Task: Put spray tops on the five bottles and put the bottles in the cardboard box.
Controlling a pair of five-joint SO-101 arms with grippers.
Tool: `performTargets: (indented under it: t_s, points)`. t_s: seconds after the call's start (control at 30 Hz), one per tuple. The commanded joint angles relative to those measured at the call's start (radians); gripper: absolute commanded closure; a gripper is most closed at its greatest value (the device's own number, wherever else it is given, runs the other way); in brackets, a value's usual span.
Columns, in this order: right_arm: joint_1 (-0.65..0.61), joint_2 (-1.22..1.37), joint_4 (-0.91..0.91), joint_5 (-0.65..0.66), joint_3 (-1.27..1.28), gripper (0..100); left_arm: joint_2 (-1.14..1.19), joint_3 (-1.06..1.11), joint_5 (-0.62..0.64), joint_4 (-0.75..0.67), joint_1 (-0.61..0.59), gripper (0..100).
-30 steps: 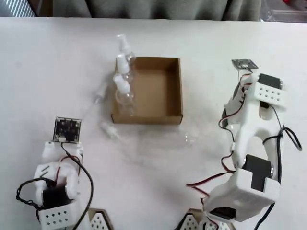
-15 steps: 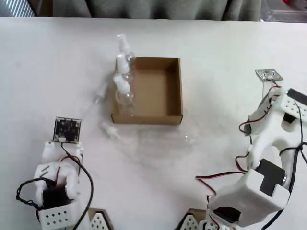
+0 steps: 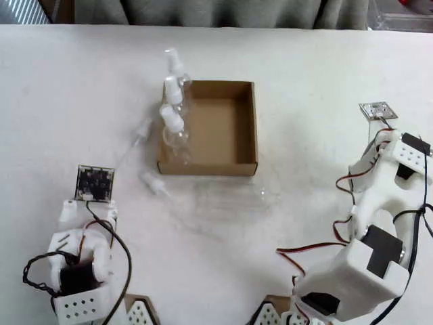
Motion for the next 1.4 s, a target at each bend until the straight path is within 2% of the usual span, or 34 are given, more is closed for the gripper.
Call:
performTargets:
  t_s: [0.0, 0.27, 0.53, 0.83, 1.03, 1.13, 1.23, 1.37]
  points:
    - [0.008, -0.010, -0.007, 0.003, -0.011, 71.3, -0.012, -0.002, -0.006, 0.003, 0.012, 97]
    - [0.048, -0.024, 0.002, 0.003, -0.011, 71.4, -0.012, -0.002, -0.006, 0.003, 0.012, 97]
    - [0.113, -0.133, 0.150, 0.031, -0.008, 71.5, -0.012, -0.002, -0.006, 0.003, 0.012, 97]
    - [0.099, -0.067, 0.097, 0.023, -0.006, 71.7, -0.012, -0.002, -0.006, 0.003, 0.012, 97]
    - [0.079, -0.002, 0.022, 0.023, -0.012, 78.2, -0.012, -0.002, -0.006, 0.002, 0.012, 97]
    - [0.050, -0.001, 0.021, 0.020, -0.012, 75.2, -0.012, -0.002, -0.006, 0.000, 0.012, 97]
    - [0.030, 0.001, 0.018, -0.044, -0.029, 70.6, -0.012, -0.002, -0.006, 0.000, 0.012, 97]
    - [0.022, 0.008, 0.019, -0.087, -0.055, 69.9, -0.012, -0.002, -0.006, -0.002, 0.012, 97]
